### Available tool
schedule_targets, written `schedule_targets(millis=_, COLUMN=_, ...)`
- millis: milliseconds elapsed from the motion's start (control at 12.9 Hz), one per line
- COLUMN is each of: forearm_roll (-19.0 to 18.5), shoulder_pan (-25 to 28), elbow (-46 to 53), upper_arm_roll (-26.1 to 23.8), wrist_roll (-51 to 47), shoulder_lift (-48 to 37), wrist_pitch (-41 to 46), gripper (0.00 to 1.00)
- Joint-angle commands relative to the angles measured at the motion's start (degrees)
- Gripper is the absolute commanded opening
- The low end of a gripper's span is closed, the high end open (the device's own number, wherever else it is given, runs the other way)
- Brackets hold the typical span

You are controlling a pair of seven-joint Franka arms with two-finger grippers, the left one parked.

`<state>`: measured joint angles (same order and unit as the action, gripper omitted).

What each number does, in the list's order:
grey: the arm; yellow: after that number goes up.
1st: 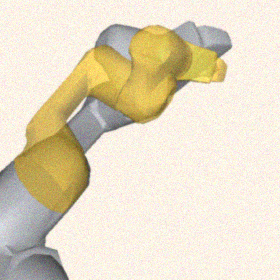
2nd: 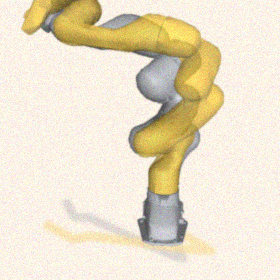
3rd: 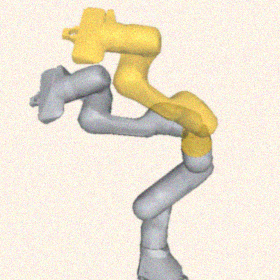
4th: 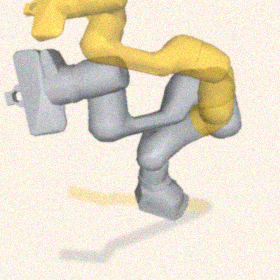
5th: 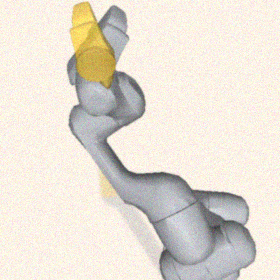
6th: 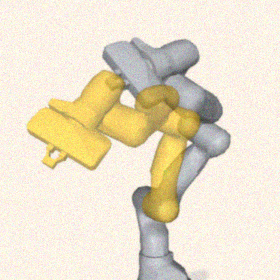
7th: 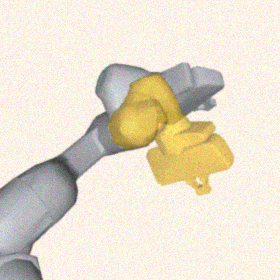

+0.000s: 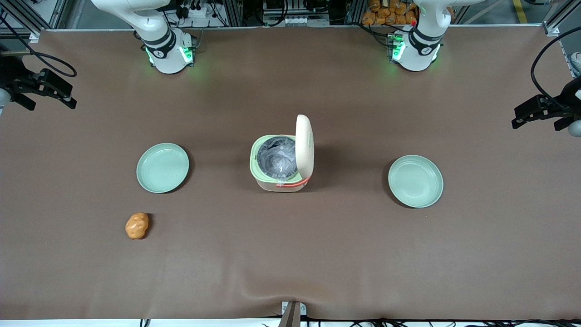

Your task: Press rice cooker button with right arm

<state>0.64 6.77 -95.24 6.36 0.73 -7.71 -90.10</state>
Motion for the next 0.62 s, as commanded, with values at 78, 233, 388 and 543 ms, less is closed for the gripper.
schedule_targets(millis=78, forearm_roll=-1.00, shoulder_pan=-1.40, elbow=1.46, upper_arm_roll=-1.00, wrist_roll=3.22, shoulder_lift=0.77, wrist_pitch=0.45, gripper=1.00)
schedule_targets(millis=233, forearm_roll=-1.00, shoulder_pan=-1.49, elbow=1.46, upper_arm_roll=-1.00, wrist_roll=3.22, shoulder_lift=0.77, wrist_pitch=0.54, gripper=1.00)
schedule_targets(millis=388, forearm_roll=-1.00, shoulder_pan=-1.41, elbow=1.46, upper_arm_roll=-1.09, wrist_roll=3.22, shoulder_lift=0.77, wrist_pitch=0.54, gripper=1.00)
schedule_targets(millis=543, forearm_roll=-1.00, shoulder_pan=-1.49, elbow=1.46, upper_arm_roll=-1.09, wrist_roll=3.22, shoulder_lift=0.77, wrist_pitch=0.54, gripper=1.00)
